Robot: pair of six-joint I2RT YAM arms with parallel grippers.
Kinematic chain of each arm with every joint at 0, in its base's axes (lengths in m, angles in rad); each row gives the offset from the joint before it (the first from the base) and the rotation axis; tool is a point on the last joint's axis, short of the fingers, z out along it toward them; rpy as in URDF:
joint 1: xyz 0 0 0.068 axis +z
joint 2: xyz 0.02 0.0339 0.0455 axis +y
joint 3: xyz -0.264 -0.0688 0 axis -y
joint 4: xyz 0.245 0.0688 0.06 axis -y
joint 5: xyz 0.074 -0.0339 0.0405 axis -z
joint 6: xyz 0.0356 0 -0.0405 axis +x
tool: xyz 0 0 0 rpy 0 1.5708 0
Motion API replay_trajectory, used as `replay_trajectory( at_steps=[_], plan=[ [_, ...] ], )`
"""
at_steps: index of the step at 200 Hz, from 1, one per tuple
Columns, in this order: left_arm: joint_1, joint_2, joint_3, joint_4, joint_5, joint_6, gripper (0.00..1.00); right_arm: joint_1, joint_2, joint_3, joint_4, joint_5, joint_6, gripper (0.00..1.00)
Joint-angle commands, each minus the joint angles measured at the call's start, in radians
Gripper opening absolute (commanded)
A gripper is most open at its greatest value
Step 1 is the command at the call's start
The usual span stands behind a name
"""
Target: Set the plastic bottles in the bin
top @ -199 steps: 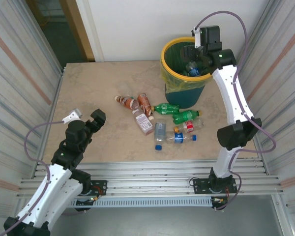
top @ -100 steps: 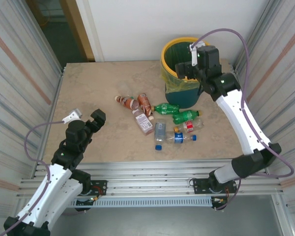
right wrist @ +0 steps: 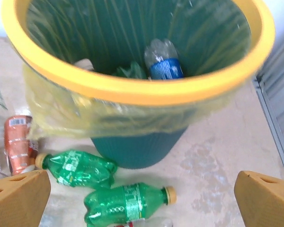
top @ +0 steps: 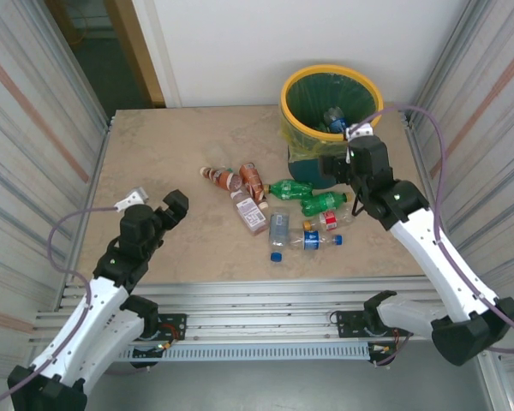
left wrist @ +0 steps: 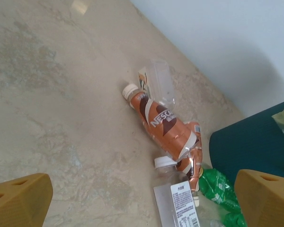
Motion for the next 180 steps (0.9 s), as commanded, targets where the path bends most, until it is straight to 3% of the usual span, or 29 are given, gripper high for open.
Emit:
replay_trajectory(
  at_steps=[1, 83, 180],
  plan=[
    [0.002, 0.067, 0.057, 0.0, 0.051, 0.004, 0.99, -0.005, -0.057, -0.073, 0.011, 0.06, 0.098, 0.98],
    [-0.02, 0.446, 0.227, 0.058, 0.159, 0.006, 0.99, -0.057, -0.07, -0.248, -0.062, 0.088, 0.277, 0.98],
    [-0.037, 0.849, 0.502, 0.048, 0.205, -0.009, 0.99, -0.07, -0.075, -0.263, -0.102, 0.085, 0.311, 0.98]
  ],
)
